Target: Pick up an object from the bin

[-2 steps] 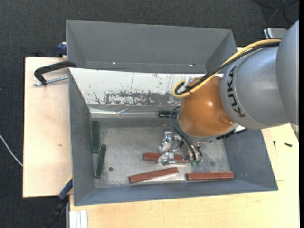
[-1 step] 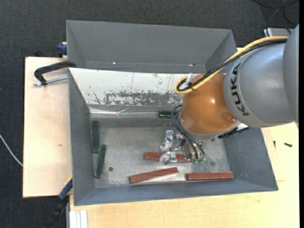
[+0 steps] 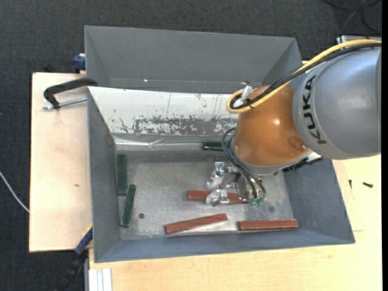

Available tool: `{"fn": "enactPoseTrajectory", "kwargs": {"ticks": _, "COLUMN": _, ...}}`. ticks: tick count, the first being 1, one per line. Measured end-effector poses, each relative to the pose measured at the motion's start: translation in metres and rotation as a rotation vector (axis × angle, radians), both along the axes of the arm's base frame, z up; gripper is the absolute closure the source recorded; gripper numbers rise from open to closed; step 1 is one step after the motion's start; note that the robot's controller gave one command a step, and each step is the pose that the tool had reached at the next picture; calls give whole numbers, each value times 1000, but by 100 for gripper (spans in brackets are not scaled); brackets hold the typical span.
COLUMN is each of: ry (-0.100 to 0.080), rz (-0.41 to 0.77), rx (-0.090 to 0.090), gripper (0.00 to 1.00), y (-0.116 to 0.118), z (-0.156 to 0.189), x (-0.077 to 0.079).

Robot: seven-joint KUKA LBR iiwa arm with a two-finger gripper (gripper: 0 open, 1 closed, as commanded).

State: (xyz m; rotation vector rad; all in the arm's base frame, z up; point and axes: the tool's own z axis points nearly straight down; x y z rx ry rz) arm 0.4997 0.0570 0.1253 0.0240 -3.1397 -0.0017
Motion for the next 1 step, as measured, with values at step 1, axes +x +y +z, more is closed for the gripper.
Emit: {"fn": "enactPoseTrajectory", "kwargs": {"ticks": 1, "ry": -6, "rz": 0, "rx": 0, "gripper": 100, "y": 0, "z": 18, "x": 1}}
